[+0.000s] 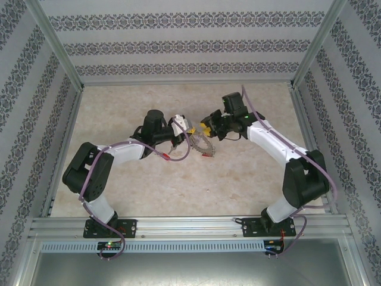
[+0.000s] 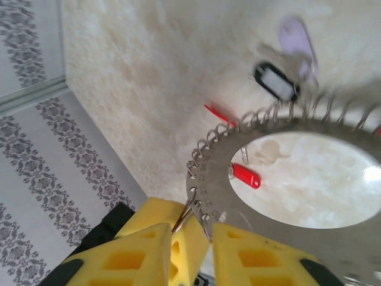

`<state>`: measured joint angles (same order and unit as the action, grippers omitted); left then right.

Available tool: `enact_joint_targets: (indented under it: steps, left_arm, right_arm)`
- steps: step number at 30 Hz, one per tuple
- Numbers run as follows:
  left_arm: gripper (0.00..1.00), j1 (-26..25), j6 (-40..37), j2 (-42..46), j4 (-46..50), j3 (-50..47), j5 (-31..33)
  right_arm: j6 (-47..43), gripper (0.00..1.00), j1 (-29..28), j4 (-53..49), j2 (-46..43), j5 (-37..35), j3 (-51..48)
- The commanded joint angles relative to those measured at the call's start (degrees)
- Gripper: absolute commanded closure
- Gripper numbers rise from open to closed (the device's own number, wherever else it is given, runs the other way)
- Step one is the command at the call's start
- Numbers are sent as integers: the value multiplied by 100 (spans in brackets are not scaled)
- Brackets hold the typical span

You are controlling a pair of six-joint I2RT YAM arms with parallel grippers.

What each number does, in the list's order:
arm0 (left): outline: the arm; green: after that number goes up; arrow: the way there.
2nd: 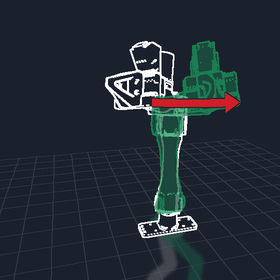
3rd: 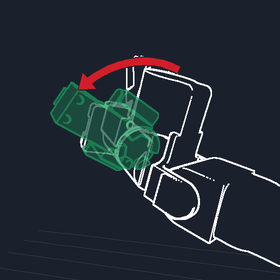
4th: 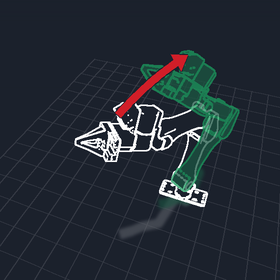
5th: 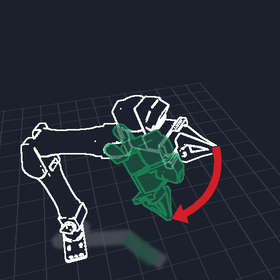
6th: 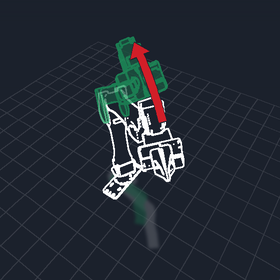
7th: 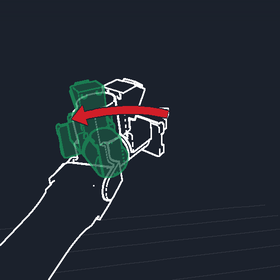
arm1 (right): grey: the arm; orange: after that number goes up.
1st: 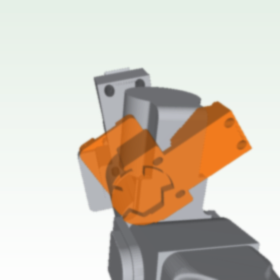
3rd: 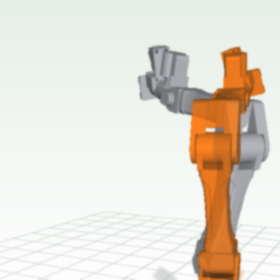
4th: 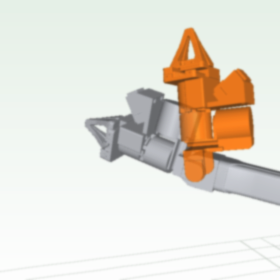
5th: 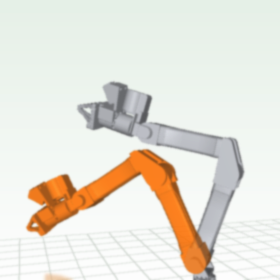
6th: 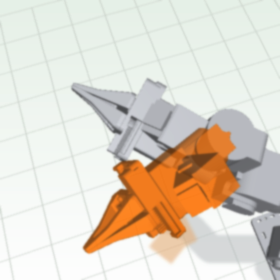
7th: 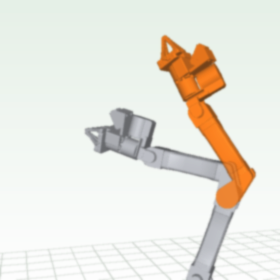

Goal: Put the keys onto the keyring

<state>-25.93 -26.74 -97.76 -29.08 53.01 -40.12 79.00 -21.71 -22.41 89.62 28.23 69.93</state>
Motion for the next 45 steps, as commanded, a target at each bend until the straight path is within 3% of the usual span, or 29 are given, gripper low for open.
enact_joint_targets:
  steps: [1, 6, 12, 14, 19, 23, 29, 37, 45]
  left_arm:
    - [100, 97, 112, 337, 161, 351, -348]
    - [100, 101, -111, 493, 288, 398, -559]
    - [100, 100, -396, 738, 549, 394, -932]
    - [100, 104, -561, 827, 787, 436, -1037]
    - [100, 96, -1709, 1045, 2364, 853, -1593]
    - [100, 91, -2105, 1193, 2694, 891, -1763]
    - [100, 51, -2342, 1329, 2872, 887, -1828]
    - [100, -63, -2424, 1382, 2925, 918, -1851]
    - [100, -85, -2334, 1426, 2857, 892, -1917]
  right_arm:
    - [-906, 71, 276, -9, -485, -139, 23]
    - [-2366, 70, 686, 536, -769, 183, -173]
    - [-7316, 70, 128, 735, -1251, 265, -455]
    - [-8194, 70, -52, 1150, -1535, 11, -870]
    - [-10925, 72, 69, 1624, -2106, 1240, -1734]
    - [-12357, 72, 120, 626, -1907, 1856, -1372]
    - [-12823, 75, -6, 654, -1623, 1925, -1183]
    - [-13025, 78, -548, 623, -1207, 1444, -858]
    - [-12945, 78, -650, 716, -1052, 1154, -847]
